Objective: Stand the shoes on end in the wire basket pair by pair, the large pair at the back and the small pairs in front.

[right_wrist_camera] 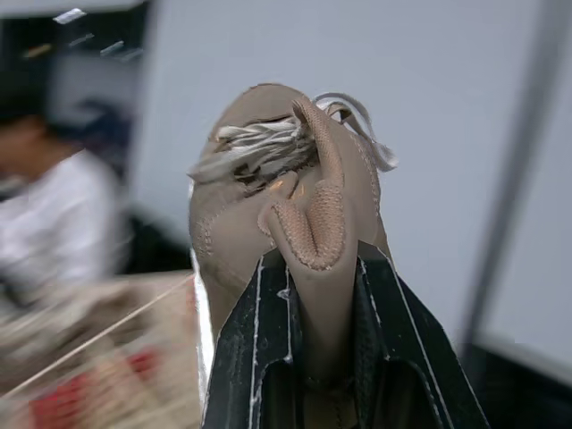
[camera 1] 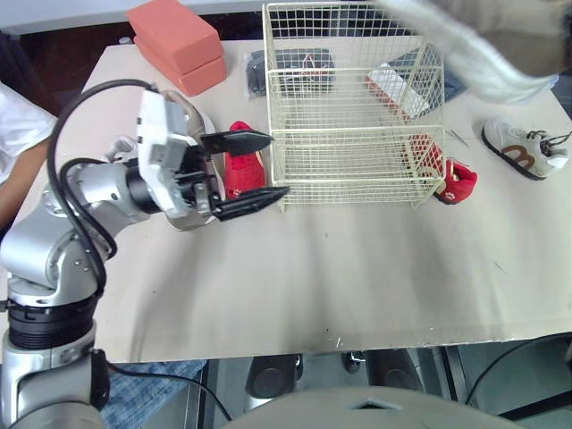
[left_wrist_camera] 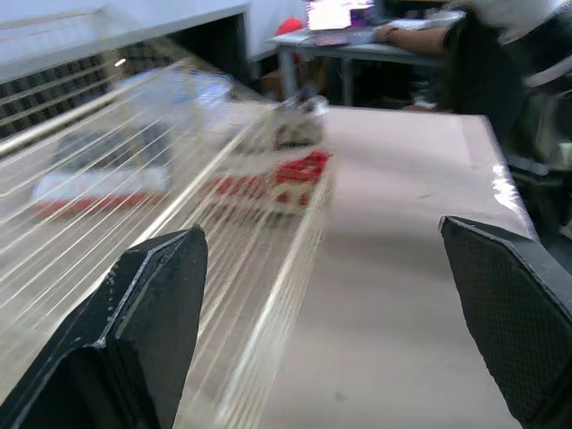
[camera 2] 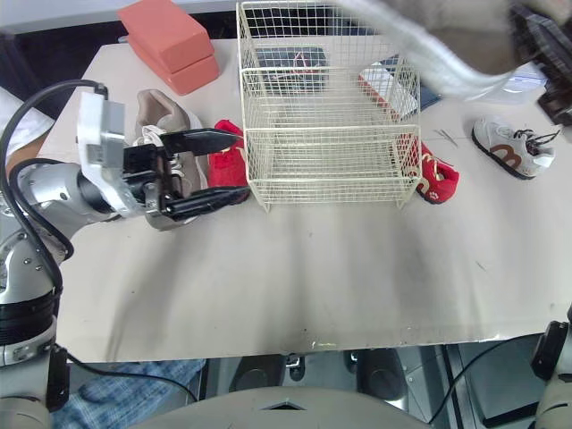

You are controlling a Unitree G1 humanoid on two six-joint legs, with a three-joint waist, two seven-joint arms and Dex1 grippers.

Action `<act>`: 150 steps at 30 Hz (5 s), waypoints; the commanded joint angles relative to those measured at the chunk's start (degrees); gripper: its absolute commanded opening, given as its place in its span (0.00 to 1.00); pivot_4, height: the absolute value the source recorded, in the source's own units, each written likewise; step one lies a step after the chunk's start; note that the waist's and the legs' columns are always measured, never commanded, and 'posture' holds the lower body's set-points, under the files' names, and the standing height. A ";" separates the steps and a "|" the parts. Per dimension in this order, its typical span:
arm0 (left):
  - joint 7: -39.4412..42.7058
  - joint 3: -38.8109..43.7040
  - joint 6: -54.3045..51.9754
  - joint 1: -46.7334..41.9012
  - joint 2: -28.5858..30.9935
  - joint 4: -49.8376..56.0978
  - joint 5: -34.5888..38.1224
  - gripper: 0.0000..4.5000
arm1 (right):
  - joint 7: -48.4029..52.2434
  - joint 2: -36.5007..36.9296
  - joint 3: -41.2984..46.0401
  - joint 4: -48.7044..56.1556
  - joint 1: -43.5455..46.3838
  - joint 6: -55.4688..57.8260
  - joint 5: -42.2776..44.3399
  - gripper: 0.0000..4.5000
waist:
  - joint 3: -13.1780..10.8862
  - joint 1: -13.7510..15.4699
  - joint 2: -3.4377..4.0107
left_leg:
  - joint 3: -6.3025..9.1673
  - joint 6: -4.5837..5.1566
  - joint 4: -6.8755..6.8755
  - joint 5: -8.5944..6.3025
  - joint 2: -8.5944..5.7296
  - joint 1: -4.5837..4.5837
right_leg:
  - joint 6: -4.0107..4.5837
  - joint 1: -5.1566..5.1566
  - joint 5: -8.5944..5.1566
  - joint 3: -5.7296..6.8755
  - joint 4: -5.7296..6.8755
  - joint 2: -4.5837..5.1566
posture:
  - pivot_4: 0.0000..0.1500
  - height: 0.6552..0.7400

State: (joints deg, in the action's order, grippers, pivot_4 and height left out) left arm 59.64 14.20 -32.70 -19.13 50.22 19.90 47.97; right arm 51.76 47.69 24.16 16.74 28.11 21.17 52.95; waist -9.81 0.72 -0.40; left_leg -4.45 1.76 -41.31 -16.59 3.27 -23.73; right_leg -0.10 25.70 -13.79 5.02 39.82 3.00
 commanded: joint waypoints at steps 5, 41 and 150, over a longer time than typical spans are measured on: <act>7.12 8.45 1.18 3.11 5.00 -3.53 0.73 1.00 | 14.04 3.97 -2.55 3.00 0.27 -8.23 -6.44 0.00 | -0.21 0.19 -0.34 | 0.08 -0.04 -0.01 0.02 -0.02 -0.09 | 0.01 -0.02 0.01 0.15 -0.07 0.12 | 1.00 0.36; 13.79 -12.69 -7.21 -5.06 6.78 2.03 -4.77 1.00 | 39.88 -0.27 -30.28 -9.10 18.38 -59.70 -23.77 0.00 | -0.54 0.08 -0.49 | 0.18 -0.24 -0.07 0.14 0.01 -0.06 | 0.22 -0.03 0.12 0.24 0.03 0.10 | 1.00 0.36; -14.01 0.80 -6.30 -4.79 -7.34 9.16 6.64 1.00 | -43.58 -22.36 -8.20 -11.57 26.60 -7.51 -3.61 0.00 | -0.53 0.00 -0.57 | 0.20 -0.26 0.03 0.17 -0.03 -0.13 | 0.25 -0.01 0.15 0.16 0.01 0.07 | 1.00 0.36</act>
State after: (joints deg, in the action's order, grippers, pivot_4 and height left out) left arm 46.05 12.93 -39.45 -23.92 41.77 27.54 54.26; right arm 7.10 25.18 14.30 4.87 52.18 17.48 51.75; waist -10.34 0.72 -0.98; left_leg -4.25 1.50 -41.29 -16.42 3.24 -23.87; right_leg 0.14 25.69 -13.64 5.19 39.84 3.07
